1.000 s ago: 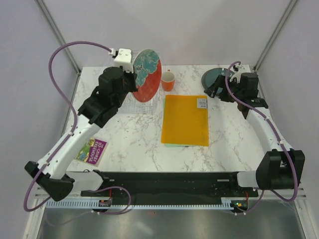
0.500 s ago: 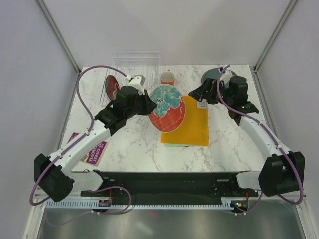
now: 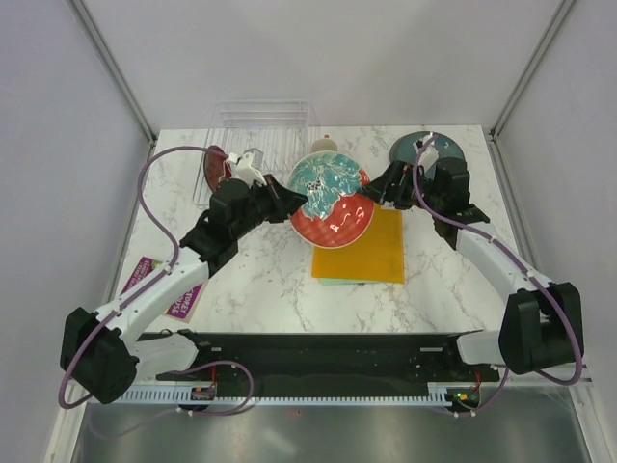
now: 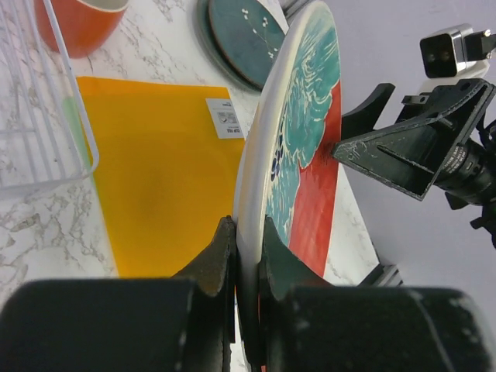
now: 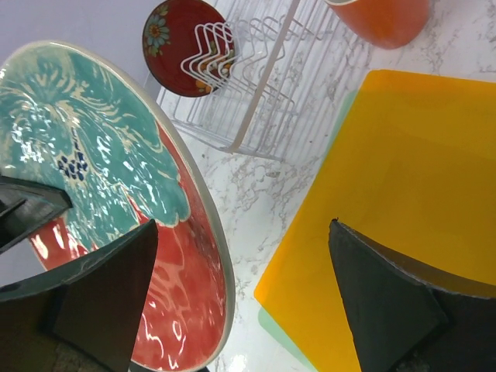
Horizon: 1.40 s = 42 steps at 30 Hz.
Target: Unload the plates from the dish rack
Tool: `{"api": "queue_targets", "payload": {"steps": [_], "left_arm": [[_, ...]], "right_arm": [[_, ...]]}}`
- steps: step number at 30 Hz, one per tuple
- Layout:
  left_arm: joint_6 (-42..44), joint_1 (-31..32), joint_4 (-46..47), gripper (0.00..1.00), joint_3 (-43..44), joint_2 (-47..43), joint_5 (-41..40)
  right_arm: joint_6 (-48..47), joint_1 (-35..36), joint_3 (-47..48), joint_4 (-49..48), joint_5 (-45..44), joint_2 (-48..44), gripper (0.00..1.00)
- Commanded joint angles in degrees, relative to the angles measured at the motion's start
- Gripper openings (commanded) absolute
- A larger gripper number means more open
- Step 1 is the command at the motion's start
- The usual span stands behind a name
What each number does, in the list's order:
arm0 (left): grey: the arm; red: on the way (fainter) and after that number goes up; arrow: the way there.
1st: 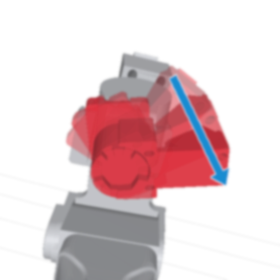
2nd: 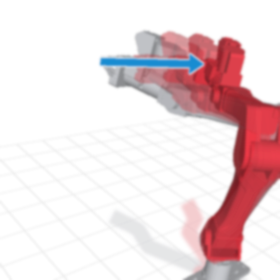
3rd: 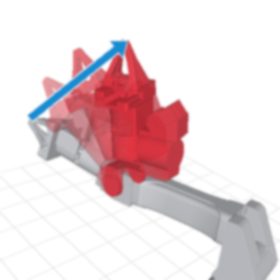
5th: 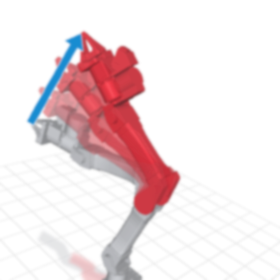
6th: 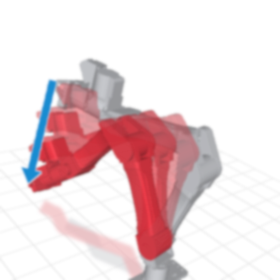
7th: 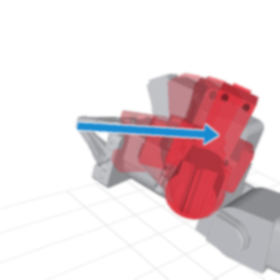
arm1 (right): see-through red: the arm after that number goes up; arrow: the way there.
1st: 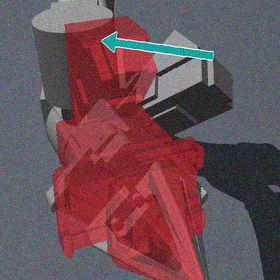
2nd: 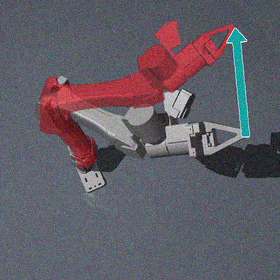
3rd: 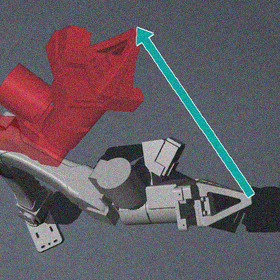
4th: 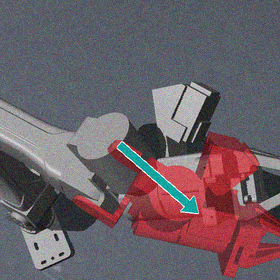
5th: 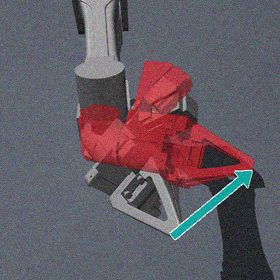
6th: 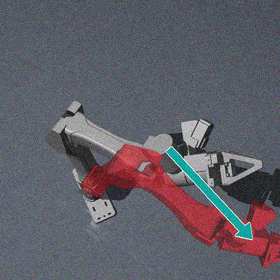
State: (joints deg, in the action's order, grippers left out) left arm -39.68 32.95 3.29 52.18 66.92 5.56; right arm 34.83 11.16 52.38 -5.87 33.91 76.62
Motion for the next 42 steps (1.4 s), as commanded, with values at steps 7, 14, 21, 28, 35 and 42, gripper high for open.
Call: {"api": "queue_targets", "payload": {"steps": [7,14,21,28,35,42], "left_arm": [[-17.9,-2.9,33.7,0.02,-5.2,2.9,12.7],[-19.0,-4.1,37.5,0.03,-5.8,5.9,15.3],[-11.9,-10.4,24.1,0.73,-6.0,2.4,13.2],[3.1,-15.4,8.2,0.85,-2.5,-1.7,4.6],[18.9,-15.4,-5.5,0.88,4.2,-3.4,-7.3],[32.0,-15.5,-6.3,0.95,4.2,-3.4,-20.8]], "right_arm": [[4.9,0.4,-2.2,-12.5,8.1,2.7,0.55],[2.4,0.3,-0.3,-6.9,4.9,1.9,0.0],[-4.8,-7.1,9.0,4.6,-5.6,0.4,0.0],[-6.0,-17.5,22.7,7.9,-5.5,10.8,0.0],[-1.1,-23.9,35.0,6.3,-5.8,27.6,0.0],[4.3,-26.9,44.0,-2.2,-3.9,40.6,0.0]]}}
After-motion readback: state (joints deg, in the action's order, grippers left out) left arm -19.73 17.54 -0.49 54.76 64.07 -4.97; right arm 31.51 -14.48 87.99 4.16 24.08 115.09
